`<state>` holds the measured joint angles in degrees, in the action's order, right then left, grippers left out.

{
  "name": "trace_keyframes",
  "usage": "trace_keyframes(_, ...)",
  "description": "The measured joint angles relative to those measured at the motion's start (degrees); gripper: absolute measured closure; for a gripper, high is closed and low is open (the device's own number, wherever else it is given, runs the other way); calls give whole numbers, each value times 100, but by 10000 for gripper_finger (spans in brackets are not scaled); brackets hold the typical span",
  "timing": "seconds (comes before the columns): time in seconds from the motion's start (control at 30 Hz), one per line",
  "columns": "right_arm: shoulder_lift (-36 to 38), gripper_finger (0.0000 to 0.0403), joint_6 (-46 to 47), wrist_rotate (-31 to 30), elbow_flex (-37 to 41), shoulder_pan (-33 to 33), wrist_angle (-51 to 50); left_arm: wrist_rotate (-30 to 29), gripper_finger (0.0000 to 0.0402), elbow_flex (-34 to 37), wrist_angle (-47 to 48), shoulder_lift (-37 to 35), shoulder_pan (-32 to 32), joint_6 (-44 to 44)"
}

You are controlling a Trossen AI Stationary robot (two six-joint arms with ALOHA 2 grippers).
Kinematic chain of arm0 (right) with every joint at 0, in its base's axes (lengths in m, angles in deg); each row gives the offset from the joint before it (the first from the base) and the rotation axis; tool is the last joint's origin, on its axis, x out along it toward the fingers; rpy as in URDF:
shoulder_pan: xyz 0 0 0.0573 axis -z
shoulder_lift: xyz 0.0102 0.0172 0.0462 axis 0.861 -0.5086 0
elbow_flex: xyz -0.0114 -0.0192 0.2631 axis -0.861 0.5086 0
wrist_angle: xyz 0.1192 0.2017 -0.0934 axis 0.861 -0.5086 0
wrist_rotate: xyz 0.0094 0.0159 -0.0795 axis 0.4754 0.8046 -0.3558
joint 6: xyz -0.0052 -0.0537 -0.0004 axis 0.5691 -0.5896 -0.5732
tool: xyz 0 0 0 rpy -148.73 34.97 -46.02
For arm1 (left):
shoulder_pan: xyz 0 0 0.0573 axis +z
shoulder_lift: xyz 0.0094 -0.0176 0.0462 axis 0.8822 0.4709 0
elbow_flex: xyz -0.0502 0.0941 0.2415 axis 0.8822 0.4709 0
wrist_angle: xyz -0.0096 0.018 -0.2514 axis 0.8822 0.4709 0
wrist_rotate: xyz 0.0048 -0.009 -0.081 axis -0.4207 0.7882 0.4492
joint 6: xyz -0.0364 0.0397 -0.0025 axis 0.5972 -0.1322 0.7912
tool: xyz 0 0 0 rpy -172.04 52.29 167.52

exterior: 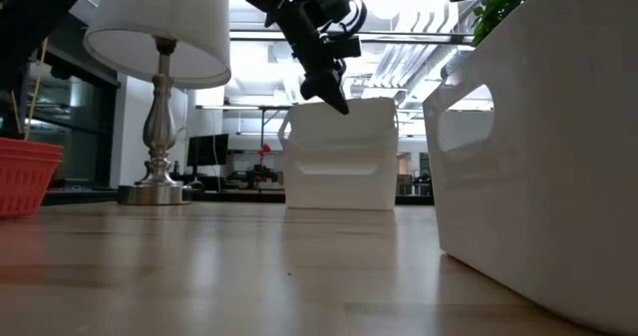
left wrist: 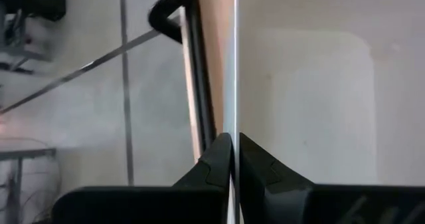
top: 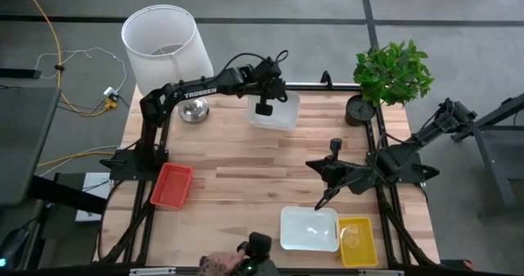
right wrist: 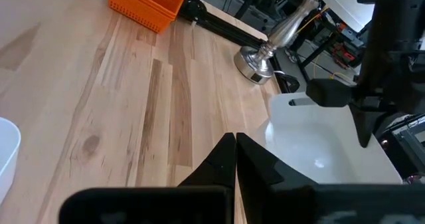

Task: Stack baskets by color
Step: Stack the middle white bin on the top white bin

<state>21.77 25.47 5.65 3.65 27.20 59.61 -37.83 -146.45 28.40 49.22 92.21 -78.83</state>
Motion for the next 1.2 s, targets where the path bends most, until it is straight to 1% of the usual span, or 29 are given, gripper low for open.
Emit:
trace_keyframes(0.23, 0, 403, -14, 0, 0, 0, 1, 328, 401, 0, 144, 0, 0, 108)
trace_keyframes(0.4, 0, 403, -20, -2, 0, 0, 2, 736, 401, 0, 548, 0, 76, 145)
trace_keyframes(0.6, 0, 403, -26, -2, 0, 0, 2, 753, 401, 0, 516, 0, 79, 334)
trace_keyframes(0.7, 0, 403, -25, -4, 0, 0, 2, 753, 392, 0, 534, 0, 72, 326)
trace_keyframes(0.83, 0, 403, -24, -4, 0, 0, 2, 738, 360, 0, 533, 0, 17, 243)
trace_keyframes(1.03, 0, 403, -23, -4, 0, 1, 2, 582, 288, 0, 533, 0, -69, 204)
trace_keyframes(1.2, 0, 403, -23, -4, 0, 1, 2, 304, 235, 0, 545, -18, -160, 188)
